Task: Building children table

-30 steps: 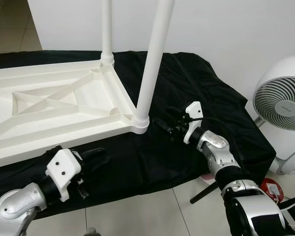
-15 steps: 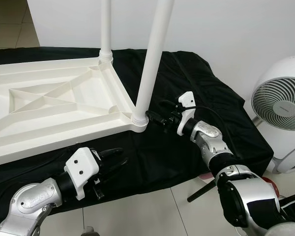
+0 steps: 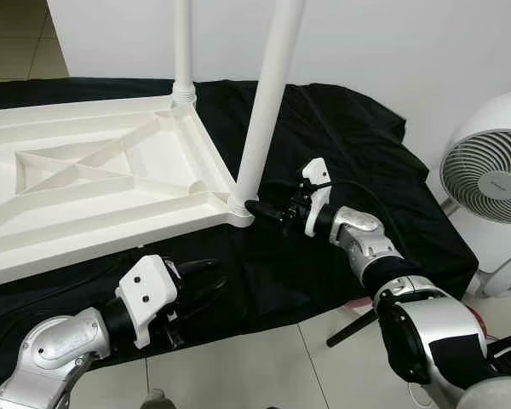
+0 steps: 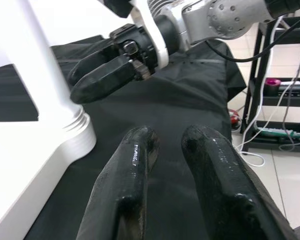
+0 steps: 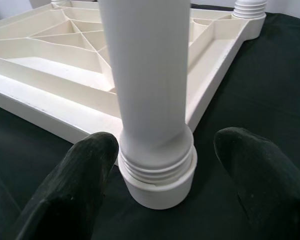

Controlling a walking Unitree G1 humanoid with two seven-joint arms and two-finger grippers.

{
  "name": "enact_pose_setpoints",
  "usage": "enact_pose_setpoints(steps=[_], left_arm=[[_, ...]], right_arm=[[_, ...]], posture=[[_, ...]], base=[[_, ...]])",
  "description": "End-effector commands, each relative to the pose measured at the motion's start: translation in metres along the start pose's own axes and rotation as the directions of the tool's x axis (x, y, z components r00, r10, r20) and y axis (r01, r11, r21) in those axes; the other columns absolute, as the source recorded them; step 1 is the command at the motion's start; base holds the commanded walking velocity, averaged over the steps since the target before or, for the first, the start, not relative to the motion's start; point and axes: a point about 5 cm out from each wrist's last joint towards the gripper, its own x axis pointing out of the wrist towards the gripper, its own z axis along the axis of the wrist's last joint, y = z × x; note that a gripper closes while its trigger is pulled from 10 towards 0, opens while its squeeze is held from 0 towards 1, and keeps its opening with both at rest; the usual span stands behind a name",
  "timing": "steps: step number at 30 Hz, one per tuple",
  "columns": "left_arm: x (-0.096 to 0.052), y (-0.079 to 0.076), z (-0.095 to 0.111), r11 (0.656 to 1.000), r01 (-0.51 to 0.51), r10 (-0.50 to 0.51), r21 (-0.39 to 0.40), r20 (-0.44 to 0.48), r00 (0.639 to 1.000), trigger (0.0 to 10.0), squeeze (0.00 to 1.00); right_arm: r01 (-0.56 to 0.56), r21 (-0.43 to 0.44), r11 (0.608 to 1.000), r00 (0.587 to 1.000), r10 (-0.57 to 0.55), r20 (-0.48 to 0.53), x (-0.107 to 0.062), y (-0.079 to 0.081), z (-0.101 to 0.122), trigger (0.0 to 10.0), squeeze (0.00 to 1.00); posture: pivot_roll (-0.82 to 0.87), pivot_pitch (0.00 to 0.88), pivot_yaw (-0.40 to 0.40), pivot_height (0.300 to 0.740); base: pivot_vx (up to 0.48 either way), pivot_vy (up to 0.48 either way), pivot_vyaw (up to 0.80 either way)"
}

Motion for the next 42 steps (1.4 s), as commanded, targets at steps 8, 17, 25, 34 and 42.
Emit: enact_pose_setpoints(steps=[8,17,25,34,42], left_arm=[[0.008,-0.004,0.004,0.999,0.038,-0.038,0.005,0.014,0.999,10.0,0.00],[0.010,-0.008,0.007,0.997,0.075,-0.075,-0.003,0.021,0.997,10.0,0.00],[0.013,-0.011,0.009,0.995,0.100,-0.099,-0.013,0.031,0.995,10.0,0.00],[0.012,-0.014,0.011,0.992,0.122,-0.121,-0.028,0.035,0.992,10.0,0.00],[0.011,-0.013,0.014,0.990,0.135,-0.134,-0.030,0.039,0.990,10.0,0.00]], right_arm=[[0.081,-0.012,0.997,0.997,-0.081,0.011,0.022,0.007,0.007,10.0,0.00],[0.040,0.011,0.999,0.999,-0.040,0.024,0.039,0.020,0.010,10.0,0.00],[0.263,0.040,0.964,0.961,-0.265,0.084,0.041,0.009,0.018,10.0,0.00],[0.408,0.059,0.911,0.901,-0.412,0.136,0.021,-0.016,0.029,10.0,0.00],[0.544,0.047,0.837,0.827,-0.545,0.138,-0.003,-0.041,0.038,10.0,0.00]], posture=[[0.25,0.084,-0.147,0.740],[0.25,0.100,-0.136,0.740],[0.25,0.116,-0.127,0.740],[0.24,0.132,-0.103,0.740],[0.24,0.135,-0.087,0.740]], base=[[0.000,0.000,0.00],[0.000,0.000,0.00],[0.000,0.000,0.00],[0.000,0.000,0.00],[0.000,0.000,0.00]])
